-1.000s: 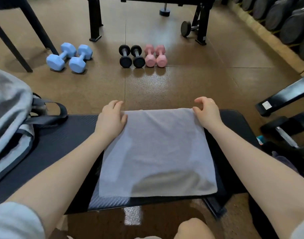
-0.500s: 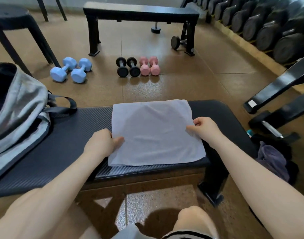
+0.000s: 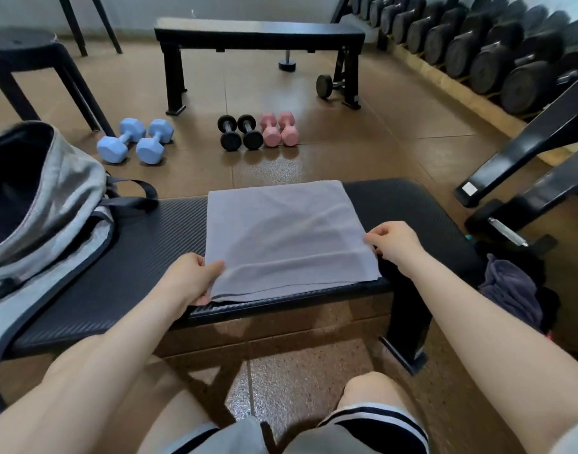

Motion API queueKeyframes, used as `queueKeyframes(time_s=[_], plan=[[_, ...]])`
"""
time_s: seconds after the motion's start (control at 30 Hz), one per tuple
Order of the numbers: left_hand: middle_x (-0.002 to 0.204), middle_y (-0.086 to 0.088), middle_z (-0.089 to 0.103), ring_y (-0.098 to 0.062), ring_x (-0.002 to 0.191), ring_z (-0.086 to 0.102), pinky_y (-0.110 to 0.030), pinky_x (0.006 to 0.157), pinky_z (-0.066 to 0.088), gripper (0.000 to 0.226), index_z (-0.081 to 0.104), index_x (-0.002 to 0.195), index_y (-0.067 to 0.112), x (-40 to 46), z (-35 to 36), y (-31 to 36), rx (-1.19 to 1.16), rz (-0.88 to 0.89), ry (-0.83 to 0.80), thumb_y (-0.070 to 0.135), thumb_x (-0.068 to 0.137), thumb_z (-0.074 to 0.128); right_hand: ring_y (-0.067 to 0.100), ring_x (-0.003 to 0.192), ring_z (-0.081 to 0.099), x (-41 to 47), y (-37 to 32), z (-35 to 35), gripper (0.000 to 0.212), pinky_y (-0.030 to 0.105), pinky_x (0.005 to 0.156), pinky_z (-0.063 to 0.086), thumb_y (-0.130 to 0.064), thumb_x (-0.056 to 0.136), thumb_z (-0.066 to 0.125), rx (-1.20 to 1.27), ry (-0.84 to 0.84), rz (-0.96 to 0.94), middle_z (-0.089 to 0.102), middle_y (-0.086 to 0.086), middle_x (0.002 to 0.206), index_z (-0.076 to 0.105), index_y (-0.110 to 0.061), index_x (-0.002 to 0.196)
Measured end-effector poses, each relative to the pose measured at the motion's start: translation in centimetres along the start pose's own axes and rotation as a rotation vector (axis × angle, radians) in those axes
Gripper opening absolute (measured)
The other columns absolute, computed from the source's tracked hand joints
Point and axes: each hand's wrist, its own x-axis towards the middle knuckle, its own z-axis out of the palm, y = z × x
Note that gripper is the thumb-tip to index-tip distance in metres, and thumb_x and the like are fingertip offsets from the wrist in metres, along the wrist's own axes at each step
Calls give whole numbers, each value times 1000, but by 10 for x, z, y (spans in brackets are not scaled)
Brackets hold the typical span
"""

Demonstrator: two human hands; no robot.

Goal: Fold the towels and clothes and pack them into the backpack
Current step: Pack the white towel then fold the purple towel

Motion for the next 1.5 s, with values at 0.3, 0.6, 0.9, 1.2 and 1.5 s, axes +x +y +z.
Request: queueKeyframes(time_s=[0.3, 0.6, 0.9, 1.2, 1.5], plan=[[108, -18, 60, -24, 56, 68, -26, 44, 55, 41, 41, 111, 6, -14, 3, -11, -119, 10, 54, 11, 81, 70, 22, 56, 46, -37, 0, 5, 40, 31, 53, 33, -32, 75, 71, -285, -36, -12, 42, 7, 55, 45, -9, 56], [79, -8, 46, -6, 46, 62, -11, 44, 48, 29, 52, 78, 9, -30, -2, -18, -414, 1, -77, -6, 95, 34, 18, 70, 61, -48, -1, -11, 6, 17, 48, 52, 2, 86, 61, 560, -189, 260, 58, 12, 82, 55, 0, 84], [64, 2, 53, -15, 56, 47, -24, 51, 35, 22, 60, 93, 23, -56, -6, -16, 156, 299, -40, 16, 77, 72, 12, 48, 42, -60, 18, -12, 10, 17, 35, 31, -10, 93, 53, 479, -148, 22, 45, 5, 74, 47, -18, 93], [102, -2, 59, -24, 107, 48, -38, 93, 36, 24, 73, 88, 15, -42, -18, -27, 304, 720, 325, 31, 79, 58, 11, 60, 54, -70, 18, -45, 35, 16, 54, 45, 18, 85, 43, 441, -380, -191, 55, 9, 69, 66, -5, 98], [77, -22, 60, -16, 71, 50, -32, 67, 37, 28, 64, 83, 22, -39, -31, -14, -229, 722, 27, 47, 74, 54, 6, 73, 52, -47, 2, -56, 13, 17, 71, 40, 2, 79, 66, 355, -274, -422, 56, 2, 85, 65, -8, 71]])
